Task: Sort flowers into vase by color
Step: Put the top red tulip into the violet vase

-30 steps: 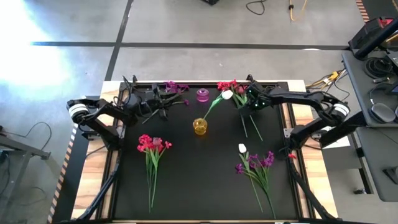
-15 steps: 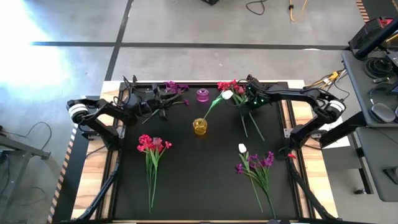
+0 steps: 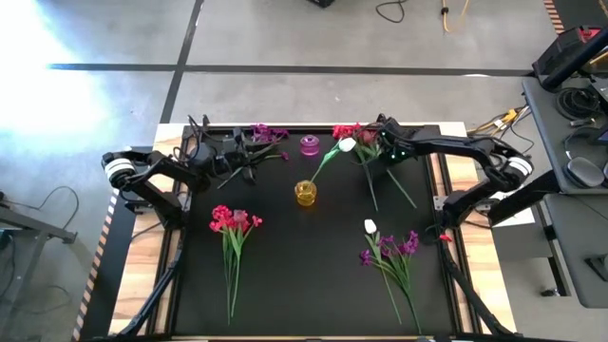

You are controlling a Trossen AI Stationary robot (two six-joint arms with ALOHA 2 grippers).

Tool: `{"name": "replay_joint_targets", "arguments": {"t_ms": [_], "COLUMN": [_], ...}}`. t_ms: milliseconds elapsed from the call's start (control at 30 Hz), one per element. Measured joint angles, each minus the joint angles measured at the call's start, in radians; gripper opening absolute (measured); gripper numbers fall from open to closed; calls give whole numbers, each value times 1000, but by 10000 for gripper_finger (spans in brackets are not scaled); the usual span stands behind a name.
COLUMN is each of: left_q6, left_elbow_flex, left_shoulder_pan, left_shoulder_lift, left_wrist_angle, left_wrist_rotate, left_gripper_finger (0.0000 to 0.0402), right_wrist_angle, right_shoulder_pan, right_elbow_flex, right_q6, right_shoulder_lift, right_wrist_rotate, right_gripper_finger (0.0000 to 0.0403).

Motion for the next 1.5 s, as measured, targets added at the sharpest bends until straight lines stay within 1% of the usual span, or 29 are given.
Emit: {"name": "replay_joint_targets", "arguments": {"t_ms": [67, 167, 267, 333, 400, 500, 567, 667, 733, 900, 1000, 1267, 1500], "left_q6": [0, 0, 0, 1, 1, 5, 5, 5, 5, 5, 6, 7, 12], "left_elbow_flex": [0, 0, 0, 0, 0, 0, 0, 0, 3, 3, 3, 3, 3], "left_shoulder_pan": [2, 2, 4, 5, 6, 7, 7, 8, 10, 12, 13, 14, 14], "left_shoulder_lift": [0, 0, 0, 0, 0, 0, 0, 0, 0, 0, 0, 0, 0], "left_wrist_angle": [0, -4, -8, -9, -9, -9, -9, -7, -7, -6, -6, -6, -8], "left_wrist_rotate": [0, 0, 0, 0, 0, 0, 0, -3, -5, -8, -8, -8, -8], "left_gripper_finger": [75, 75, 75, 75, 75, 75, 75, 75, 75, 75, 75, 75, 75], "right_wrist_angle": [36, 126, 230, 351, 523, 816, 1004, 1210, 1305, 1397, 1422, 1438, 1427], "right_shoulder_pan": [1, 2, 2, 2, 2, 2, 2, 3, 13, 62, 96, 157, 200], "right_elbow_flex": [-1, -19, -53, -92, -133, -186, -208, -212, -197, -113, -43, 147, 265], "right_q6": [-3, 5, 18, 41, 54, 58, 61, 68, 78, 81, 58, -22, -61], "right_shoulder_lift": [-52, -141, -218, -255, -275, -273, -249, -188, -133, 20, 96, 186, 283], "right_wrist_rotate": [45, 52, 87, 110, 112, 111, 99, 80, 61, 55, 39, 37, 36], "right_gripper_finger": [13, 10, 9, 9, 9, 9, 9, 9, 9, 9, 9, 9, 9]}}
